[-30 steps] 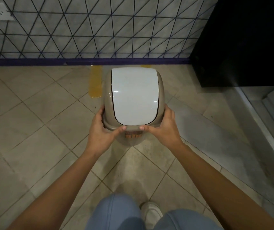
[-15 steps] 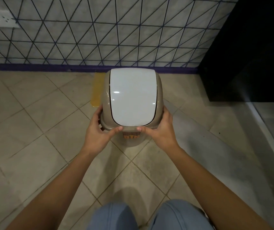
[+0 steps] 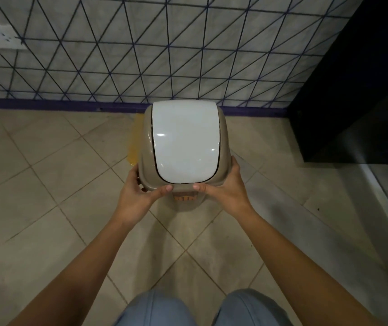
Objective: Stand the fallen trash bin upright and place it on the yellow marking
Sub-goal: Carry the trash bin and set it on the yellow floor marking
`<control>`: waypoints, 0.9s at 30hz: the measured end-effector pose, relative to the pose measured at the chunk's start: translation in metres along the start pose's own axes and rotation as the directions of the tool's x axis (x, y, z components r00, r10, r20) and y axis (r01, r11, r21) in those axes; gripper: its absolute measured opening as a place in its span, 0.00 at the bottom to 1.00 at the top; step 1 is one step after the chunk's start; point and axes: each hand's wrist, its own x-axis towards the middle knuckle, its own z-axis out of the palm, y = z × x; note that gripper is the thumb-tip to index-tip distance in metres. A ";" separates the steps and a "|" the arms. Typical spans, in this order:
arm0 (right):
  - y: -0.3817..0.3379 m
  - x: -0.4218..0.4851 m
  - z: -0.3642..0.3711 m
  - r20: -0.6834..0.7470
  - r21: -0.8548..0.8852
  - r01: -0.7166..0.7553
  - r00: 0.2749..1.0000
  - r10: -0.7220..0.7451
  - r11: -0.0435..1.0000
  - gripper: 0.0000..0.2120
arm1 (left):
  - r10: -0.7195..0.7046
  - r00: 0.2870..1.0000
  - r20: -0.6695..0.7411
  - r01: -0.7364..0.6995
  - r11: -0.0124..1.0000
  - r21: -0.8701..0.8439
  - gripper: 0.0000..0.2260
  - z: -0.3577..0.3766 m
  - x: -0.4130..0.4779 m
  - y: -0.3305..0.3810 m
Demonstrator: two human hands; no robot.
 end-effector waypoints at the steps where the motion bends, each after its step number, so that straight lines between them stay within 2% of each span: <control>1: 0.000 0.002 0.001 0.005 -0.001 0.000 1.000 0.000 1.000 0.56 | -0.002 1.000 -0.005 0.002 1.000 -0.003 0.44 0.000 0.002 -0.001; 8: -0.004 0.011 0.007 -0.012 -0.049 0.024 1.000 -0.025 0.999 0.56 | 0.006 1.000 0.002 -0.006 1.000 0.005 0.42 -0.005 0.015 0.004; 13: -0.016 0.013 0.004 -0.018 -0.327 0.123 0.991 -0.136 0.937 0.62 | 0.090 0.996 0.023 -0.091 0.995 0.029 0.40 -0.006 0.013 0.013; 15: -0.021 0.015 0.003 0.009 -0.367 0.156 0.986 -0.164 0.917 0.64 | 0.142 0.989 0.053 -0.145 0.988 0.056 0.42 -0.006 0.016 0.018; 19: -0.026 0.018 0.003 0.030 -0.328 0.152 0.988 -0.150 0.932 0.64 | 0.174 0.972 0.161 -0.184 0.981 0.054 0.48 -0.011 0.026 0.018; 27: -0.018 0.028 0.013 0.066 -0.212 0.105 0.994 -0.092 0.972 0.69 | 0.139 0.971 0.192 -0.176 0.965 0.195 0.51 -0.026 0.046 0.019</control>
